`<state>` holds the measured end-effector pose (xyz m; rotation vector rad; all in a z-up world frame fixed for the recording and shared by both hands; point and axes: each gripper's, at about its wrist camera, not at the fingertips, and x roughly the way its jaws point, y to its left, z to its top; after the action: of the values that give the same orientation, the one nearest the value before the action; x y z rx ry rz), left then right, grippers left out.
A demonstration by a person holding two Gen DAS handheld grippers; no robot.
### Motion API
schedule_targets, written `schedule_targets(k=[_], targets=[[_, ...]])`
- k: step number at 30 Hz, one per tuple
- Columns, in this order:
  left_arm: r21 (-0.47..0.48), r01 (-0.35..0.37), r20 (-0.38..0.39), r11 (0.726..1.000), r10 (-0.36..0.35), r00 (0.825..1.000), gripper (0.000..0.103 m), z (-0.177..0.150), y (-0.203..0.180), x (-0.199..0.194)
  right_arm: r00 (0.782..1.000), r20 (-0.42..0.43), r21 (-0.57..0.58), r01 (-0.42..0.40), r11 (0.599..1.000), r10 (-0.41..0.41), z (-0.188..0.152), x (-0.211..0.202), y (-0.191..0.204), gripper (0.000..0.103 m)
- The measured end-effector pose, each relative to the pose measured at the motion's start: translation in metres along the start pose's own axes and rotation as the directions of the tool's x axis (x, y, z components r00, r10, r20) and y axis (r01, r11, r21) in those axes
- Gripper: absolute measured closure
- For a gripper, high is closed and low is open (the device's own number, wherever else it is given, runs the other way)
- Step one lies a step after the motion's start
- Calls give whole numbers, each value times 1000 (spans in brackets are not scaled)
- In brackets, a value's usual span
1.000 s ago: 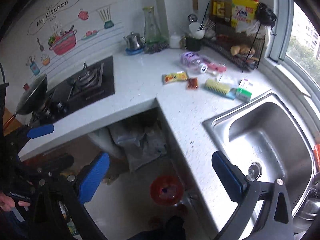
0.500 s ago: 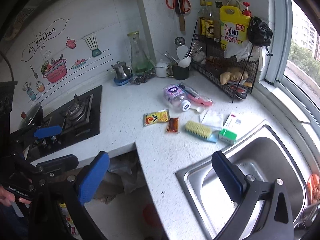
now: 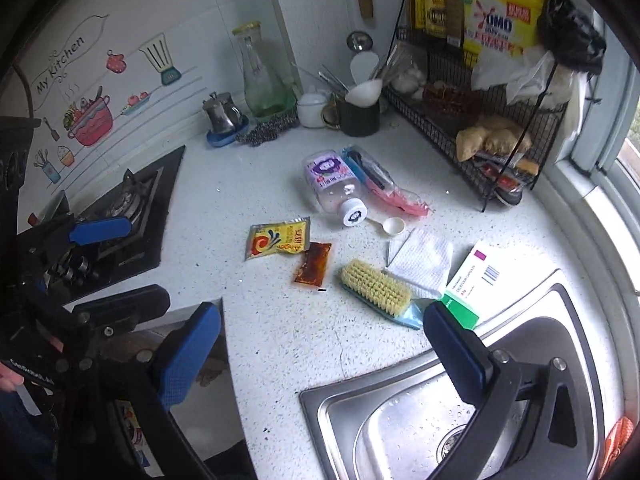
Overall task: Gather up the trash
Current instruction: 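Raise both tools back up toward the counter items, then grasp the scrub brush with the right tool while the left tool grasps the yellow yeast sachet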
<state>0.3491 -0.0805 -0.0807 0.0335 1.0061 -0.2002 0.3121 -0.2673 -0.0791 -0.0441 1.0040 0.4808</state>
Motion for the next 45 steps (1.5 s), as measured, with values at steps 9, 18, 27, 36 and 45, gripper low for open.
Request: schedule_targets(k=[9, 18, 27, 36, 45], targets=[[-4, 9, -125, 1000, -9, 992, 0, 8, 18, 71, 988, -150, -1, -15, 1000, 15, 15, 74, -19, 25], [-27, 18, -194, 999, -23, 981, 0, 11, 44, 114, 971, -238, -51, -34, 998, 21, 25, 129, -24, 39], [-52, 32, -225, 998, -43, 973, 0, 15, 54, 138, 960, -278, -117, -9, 993, -24, 29, 155, -28, 55], [-44, 43, -249, 998, -53, 967, 0, 11, 61, 144, 948, -319, -115, -26, 993, -12, 30, 155, -26, 65], [-10, 41, -267, 999, -42, 963, 0, 10, 74, 151, 935, -350, -236, -32, 971, -54, 29, 175, -7, 46]])
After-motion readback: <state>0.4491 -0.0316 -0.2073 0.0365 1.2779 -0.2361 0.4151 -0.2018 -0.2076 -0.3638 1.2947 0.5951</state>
